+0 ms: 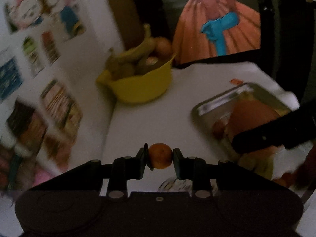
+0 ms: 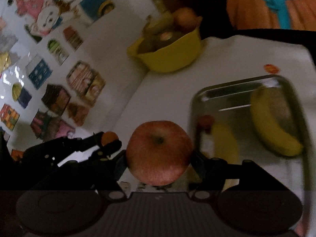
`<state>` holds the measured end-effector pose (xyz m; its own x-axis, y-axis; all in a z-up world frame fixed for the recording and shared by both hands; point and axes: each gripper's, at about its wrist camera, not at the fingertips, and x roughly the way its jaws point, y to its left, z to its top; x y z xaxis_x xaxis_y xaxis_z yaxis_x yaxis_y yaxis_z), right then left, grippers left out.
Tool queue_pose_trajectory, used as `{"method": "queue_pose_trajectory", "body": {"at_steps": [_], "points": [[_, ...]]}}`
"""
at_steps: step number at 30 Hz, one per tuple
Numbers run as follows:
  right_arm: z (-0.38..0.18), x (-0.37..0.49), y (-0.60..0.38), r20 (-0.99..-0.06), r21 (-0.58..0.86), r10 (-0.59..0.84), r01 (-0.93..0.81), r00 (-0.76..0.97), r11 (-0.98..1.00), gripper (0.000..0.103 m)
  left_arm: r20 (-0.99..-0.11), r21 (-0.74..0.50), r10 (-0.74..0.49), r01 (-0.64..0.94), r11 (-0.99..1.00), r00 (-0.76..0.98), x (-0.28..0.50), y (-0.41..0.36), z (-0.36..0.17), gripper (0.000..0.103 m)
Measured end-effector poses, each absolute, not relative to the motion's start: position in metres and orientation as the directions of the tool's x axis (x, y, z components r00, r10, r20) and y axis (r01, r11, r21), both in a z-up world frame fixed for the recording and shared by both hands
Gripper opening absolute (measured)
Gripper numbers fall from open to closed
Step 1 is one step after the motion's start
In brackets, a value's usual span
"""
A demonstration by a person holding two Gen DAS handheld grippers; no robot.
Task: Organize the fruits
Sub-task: 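Carry the apple in the right tool and orange in the left tool over the tray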
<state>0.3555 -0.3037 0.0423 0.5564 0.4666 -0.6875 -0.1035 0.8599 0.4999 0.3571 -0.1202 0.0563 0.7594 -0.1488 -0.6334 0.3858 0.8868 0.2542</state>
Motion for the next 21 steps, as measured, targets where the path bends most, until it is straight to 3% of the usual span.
{"method": "queue_pose_trajectory", "body": {"at_steps": [10, 21], "points": [[0.030, 0.322, -0.380, -0.737, 0.449, 0.316, 0.083, 0.598, 0.890, 0.073, -0.611, 0.237, -0.277, 0.505, 0.830, 0.742, 0.366, -0.200, 0.053, 0.031], [0.015, 0.302, -0.429, -0.776, 0.421, 0.234, 0.204, 0.586, 0.884, 0.073, -0.656, 0.214, -0.293, 0.543, 0.812, 0.695, 0.376, -0.252, 0.024, 0.031]]}}
